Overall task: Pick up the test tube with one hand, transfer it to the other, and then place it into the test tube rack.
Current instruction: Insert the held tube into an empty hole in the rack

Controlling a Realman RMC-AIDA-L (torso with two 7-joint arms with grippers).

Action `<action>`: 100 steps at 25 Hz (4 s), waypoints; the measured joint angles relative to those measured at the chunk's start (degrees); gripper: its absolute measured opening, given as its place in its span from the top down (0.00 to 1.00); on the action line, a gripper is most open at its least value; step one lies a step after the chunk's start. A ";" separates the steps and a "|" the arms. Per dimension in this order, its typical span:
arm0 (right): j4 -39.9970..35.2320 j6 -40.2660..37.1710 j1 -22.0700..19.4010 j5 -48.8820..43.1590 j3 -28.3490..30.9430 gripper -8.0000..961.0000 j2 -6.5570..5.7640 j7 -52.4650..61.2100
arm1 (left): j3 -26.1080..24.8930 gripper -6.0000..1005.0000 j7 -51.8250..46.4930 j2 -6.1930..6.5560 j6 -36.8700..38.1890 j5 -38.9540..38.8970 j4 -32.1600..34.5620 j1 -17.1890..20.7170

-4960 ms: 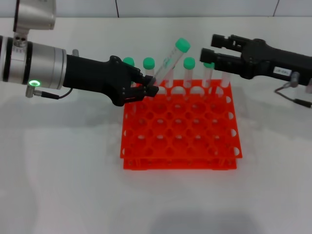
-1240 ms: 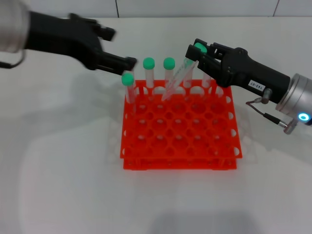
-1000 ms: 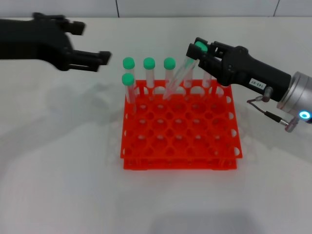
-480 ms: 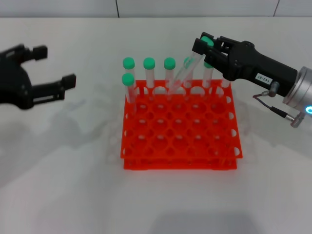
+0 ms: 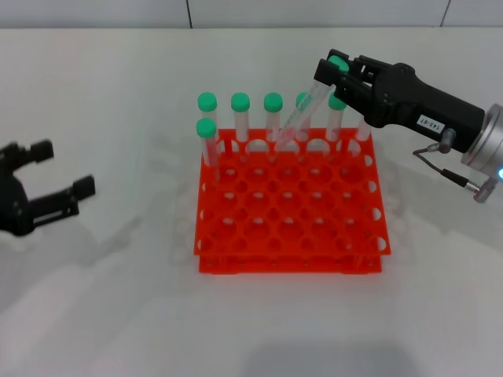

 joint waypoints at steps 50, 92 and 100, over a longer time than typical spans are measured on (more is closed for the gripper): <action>-31.83 24.75 -2.42 -37.15 5.98 0.73 2.35 16.10 | -6.27 0.13 9.32 -0.01 5.91 11.01 -12.44 -5.01; -32.61 31.79 -3.24 -34.56 1.14 0.73 3.06 14.74 | -6.06 0.13 10.28 0.06 4.59 11.08 -14.66 -6.87; -32.40 34.18 -3.03 -34.84 -0.34 0.73 3.06 14.75 | -6.05 0.13 10.44 0.06 4.58 11.08 -15.04 -7.01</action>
